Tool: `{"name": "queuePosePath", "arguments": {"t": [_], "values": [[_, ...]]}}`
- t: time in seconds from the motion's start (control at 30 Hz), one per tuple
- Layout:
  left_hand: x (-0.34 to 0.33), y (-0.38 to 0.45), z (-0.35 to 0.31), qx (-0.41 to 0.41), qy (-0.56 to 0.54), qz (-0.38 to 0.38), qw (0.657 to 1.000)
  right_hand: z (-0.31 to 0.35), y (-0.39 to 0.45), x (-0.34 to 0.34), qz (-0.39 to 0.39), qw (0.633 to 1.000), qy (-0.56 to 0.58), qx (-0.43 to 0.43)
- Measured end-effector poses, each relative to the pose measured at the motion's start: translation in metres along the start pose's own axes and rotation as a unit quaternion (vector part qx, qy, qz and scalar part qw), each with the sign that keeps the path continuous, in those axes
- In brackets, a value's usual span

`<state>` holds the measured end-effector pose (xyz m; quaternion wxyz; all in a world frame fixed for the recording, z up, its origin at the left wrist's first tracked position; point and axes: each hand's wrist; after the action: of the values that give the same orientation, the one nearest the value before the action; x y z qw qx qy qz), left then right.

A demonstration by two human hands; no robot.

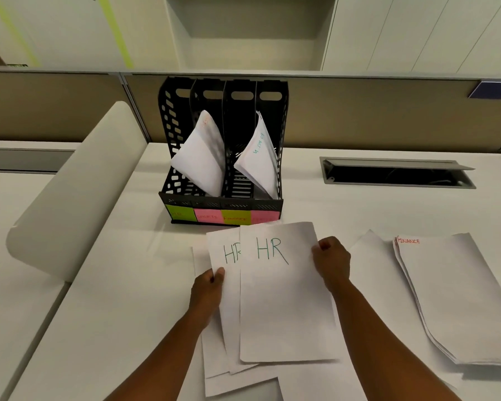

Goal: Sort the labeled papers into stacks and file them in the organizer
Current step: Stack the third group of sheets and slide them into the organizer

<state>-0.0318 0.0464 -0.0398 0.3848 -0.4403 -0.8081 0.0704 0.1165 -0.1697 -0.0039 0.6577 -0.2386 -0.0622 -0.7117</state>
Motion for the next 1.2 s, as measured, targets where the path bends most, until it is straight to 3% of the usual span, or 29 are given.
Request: {"name": "queuePosePath", "arguments": {"t": [0.2, 0.33, 0.53, 0.67, 0.8, 0.9, 1.07, 1.2], "values": [[-0.003, -0.012, -0.013, -0.077, 0.006, 0.062, 0.995, 0.008, -0.008, -0.012, 0.067, 0.996, 0.037, 0.041], [-0.004, -0.017, -0.016, -0.127, -0.01, 0.072, 0.989, 0.005, -0.009, -0.018, 0.103, 0.992, 0.076, 0.011], [0.008, -0.014, -0.021, -0.119, -0.106, 0.06, 0.985, -0.007, -0.006, -0.008, 0.206, 0.971, 0.113, -0.048], [0.008, 0.002, -0.015, -0.048, -0.135, -0.019, 0.989, -0.007, -0.004, -0.002, 0.23, 0.965, 0.124, -0.019], [0.013, 0.012, -0.005, 0.131, -0.099, -0.175, 0.971, -0.004, 0.008, 0.015, 0.158, 0.981, 0.111, 0.008], [0.017, 0.014, 0.005, 0.179, -0.049, -0.157, 0.97, -0.007, 0.016, 0.026, 0.142, 0.986, 0.086, -0.004], [0.011, 0.013, -0.001, 0.156, -0.109, -0.085, 0.978, -0.014, 0.011, 0.021, 0.164, 0.984, 0.063, -0.027], [0.01, 0.009, -0.004, 0.117, -0.076, -0.034, 0.99, -0.02, -0.005, 0.001, 0.188, 0.98, 0.044, -0.041]]}}
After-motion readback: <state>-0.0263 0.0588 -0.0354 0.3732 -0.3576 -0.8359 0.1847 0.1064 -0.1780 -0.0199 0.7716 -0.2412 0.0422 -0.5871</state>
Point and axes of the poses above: each hand's wrist, its own y-axis towards the middle knuckle, its own x-axis out of the back of the hand, z = x × y, and after that the axes turned 12 degrees about y, right-handed
